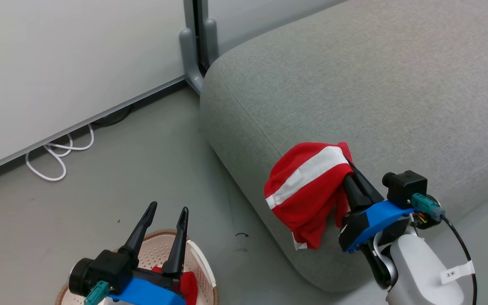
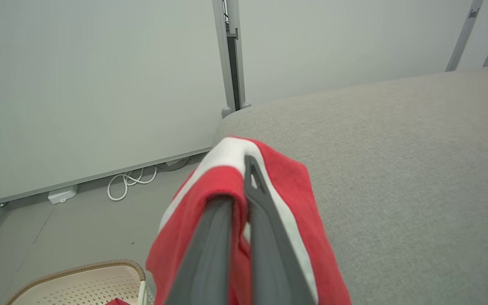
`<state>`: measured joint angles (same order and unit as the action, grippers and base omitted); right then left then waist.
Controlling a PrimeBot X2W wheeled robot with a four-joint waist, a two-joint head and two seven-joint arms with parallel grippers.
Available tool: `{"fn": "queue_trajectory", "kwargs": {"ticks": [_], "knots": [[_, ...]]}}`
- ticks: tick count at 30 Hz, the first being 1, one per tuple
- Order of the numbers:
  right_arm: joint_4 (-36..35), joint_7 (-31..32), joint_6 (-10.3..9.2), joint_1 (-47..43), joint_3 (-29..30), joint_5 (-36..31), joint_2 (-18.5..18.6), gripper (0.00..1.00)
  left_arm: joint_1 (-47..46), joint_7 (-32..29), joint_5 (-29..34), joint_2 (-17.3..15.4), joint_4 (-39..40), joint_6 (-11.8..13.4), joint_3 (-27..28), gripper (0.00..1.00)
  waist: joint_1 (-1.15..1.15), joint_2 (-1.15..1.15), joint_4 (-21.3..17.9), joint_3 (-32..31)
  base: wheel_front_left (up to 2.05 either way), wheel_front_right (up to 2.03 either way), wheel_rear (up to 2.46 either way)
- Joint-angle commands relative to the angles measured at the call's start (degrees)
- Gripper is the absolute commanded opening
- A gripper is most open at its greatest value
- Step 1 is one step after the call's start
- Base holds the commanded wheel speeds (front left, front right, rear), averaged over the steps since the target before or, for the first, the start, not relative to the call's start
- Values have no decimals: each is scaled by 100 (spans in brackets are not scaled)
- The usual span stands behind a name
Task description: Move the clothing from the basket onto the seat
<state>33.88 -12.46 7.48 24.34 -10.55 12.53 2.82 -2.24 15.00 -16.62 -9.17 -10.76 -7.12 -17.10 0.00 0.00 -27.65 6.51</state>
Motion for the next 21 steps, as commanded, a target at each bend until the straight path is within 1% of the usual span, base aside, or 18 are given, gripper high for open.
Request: {"fn": "queue_trajectory", "kwargs": {"ticks": [1, 6, 10, 14, 17, 19, 21], "knots": [[-33, -36, 3, -41, 17, -2, 14, 0, -54, 27, 25, -16, -5, -44, 18, 100, 0, 0, -62, 17, 0, 0, 0], [-49, -35, 3, -59, 68, -22, 13, 0, -90, 27, 43, -3, 1, -30, 13, 100, 0, 0, -106, 27, 0, 0, 0], [-41, 16, 3, 47, 175, -41, 13, 0, -120, 28, 25, -36, 30, -32, -51, 100, 0, 0, -63, 60, 0, 0, 0], [-55, 142, 3, 319, 345, -117, 12, 0, -182, 28, 25, -73, 75, -33, -57, 100, 0, 0, 45, 169, 0, 0, 0], [-77, 264, 3, 667, 578, -100, 15, 0, -274, 28, 65, -117, 138, -33, -84, 100, 0, 0, 150, 369, 0, 0, 0], [-104, 343, 3, 967, 707, -189, 57, 0, -369, 27, 82, -187, 204, -33, -115, 100, 0, 0, 234, 552, 0, 0, 0], [-141, 433, 3, 1277, 894, -236, 193, 0, -472, 27, 124, -263, 277, -33, -158, 100, 0, 0, 331, 769, 0, 0, 0]]}}
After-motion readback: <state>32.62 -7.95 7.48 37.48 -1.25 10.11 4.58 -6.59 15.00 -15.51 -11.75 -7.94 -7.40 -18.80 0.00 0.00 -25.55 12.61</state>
